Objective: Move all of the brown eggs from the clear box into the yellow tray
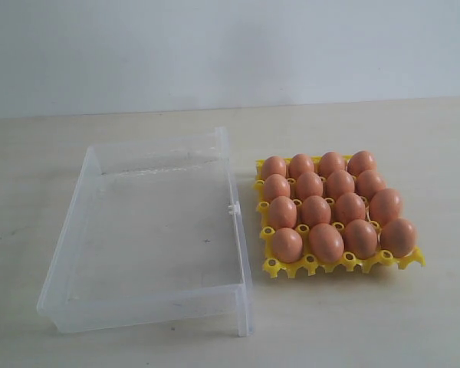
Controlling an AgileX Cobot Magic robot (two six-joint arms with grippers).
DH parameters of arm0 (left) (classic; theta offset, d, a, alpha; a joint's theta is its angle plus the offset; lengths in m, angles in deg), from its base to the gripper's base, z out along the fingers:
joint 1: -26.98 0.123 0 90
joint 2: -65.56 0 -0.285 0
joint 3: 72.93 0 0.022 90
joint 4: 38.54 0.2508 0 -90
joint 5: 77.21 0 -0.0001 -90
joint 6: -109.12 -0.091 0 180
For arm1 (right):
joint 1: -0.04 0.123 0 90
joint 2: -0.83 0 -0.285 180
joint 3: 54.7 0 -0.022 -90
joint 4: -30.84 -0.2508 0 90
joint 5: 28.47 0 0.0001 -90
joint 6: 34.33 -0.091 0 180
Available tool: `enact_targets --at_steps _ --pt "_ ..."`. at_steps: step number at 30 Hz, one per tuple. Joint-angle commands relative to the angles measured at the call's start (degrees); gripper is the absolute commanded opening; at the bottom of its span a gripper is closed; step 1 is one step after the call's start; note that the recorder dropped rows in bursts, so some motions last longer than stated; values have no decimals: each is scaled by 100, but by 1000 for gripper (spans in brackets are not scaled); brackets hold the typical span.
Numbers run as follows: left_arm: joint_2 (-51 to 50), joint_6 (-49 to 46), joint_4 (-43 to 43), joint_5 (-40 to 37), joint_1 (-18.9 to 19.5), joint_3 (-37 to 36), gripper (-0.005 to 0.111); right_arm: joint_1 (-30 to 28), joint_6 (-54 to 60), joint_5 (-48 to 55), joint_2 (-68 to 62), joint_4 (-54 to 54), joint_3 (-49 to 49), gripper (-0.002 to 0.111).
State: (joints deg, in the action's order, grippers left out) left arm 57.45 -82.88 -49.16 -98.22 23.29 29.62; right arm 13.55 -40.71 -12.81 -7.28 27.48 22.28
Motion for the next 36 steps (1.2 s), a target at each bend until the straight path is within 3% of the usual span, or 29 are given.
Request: enact_targets --at_steps 1,5,11,20,36 --pt "32 1 -32 56 -25 23 0 -15 -307 155 33 658 24 0" --pt "32 1 -32 56 -25 23 0 -15 -983 166 33 1381 24 0" --pt "32 1 -32 56 -25 23 0 -15 -1039 179 33 1603 24 0" --pt "32 1 -32 56 -25 23 0 -15 171 -54 33 183 24 0" --pt "32 1 -32 56 -25 23 0 -15 237 -245 33 171 24 0"
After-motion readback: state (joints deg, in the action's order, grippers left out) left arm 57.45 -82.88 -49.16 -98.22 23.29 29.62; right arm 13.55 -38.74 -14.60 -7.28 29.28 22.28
